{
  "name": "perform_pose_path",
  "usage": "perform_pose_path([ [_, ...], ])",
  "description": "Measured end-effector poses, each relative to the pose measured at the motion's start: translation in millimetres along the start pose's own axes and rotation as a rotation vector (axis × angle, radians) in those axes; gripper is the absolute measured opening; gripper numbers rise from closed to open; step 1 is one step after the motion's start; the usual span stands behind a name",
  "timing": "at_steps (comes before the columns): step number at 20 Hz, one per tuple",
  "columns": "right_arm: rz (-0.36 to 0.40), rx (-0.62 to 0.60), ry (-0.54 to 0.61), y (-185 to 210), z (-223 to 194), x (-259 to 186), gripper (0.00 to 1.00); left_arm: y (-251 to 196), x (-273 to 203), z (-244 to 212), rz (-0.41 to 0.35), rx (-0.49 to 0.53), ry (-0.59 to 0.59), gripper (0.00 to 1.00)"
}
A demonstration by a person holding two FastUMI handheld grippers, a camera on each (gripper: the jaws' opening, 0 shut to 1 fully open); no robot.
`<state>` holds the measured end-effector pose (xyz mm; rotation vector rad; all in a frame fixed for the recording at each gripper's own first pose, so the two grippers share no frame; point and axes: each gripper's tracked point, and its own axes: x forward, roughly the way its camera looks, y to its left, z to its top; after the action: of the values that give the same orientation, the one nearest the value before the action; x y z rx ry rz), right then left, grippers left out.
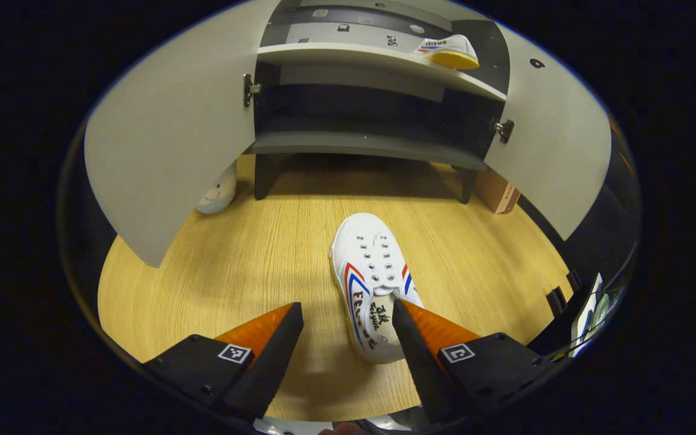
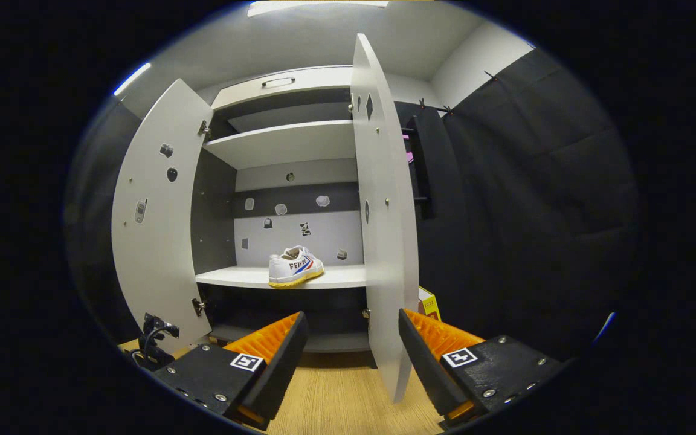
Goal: Grab one shoe with the right hand and put it into the shoe cabinet, grab the other shoe with the left hand and put it into the shoe cabinet; then close the right door with the right hand and the left door with the left hand.
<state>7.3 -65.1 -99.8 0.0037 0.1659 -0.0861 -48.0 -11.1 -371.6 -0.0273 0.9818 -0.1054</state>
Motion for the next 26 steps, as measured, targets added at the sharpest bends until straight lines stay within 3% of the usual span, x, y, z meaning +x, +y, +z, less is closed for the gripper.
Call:
perform_pose_path([
  [10, -0.005, 0.020, 0.026, 1.2, -9.2, 8.0, 0.92, 20.3, 42.1, -24.9, 0.095, -0.045, 0.159, 1.00],
  [14, 0.013, 0.009, 0.037, 10.9, -12.4, 10.8, 0.92, 20.4, 52.2, -13.3, 0.078, -0.060, 0.075, 1.00],
  [21, 0.040, -0.021, 0.056, 27.4, -18.3, 14.4, 0.92, 14.6, 80.5, 8.3, 0.036, -0.083, -0.196, 1.00],
  [24, 0.052, -0.024, 0.064, 34.1, -18.2, 13.5, 0.92, 15.3, 84.0, 15.0, 0.032, -0.089, -0.245, 1.00],
  [26, 0.052, -0.028, 0.069, 36.0, -19.2, 12.5, 0.92, 10.8, 84.5, 14.7, 0.015, -0.087, -0.246, 0.94],
])
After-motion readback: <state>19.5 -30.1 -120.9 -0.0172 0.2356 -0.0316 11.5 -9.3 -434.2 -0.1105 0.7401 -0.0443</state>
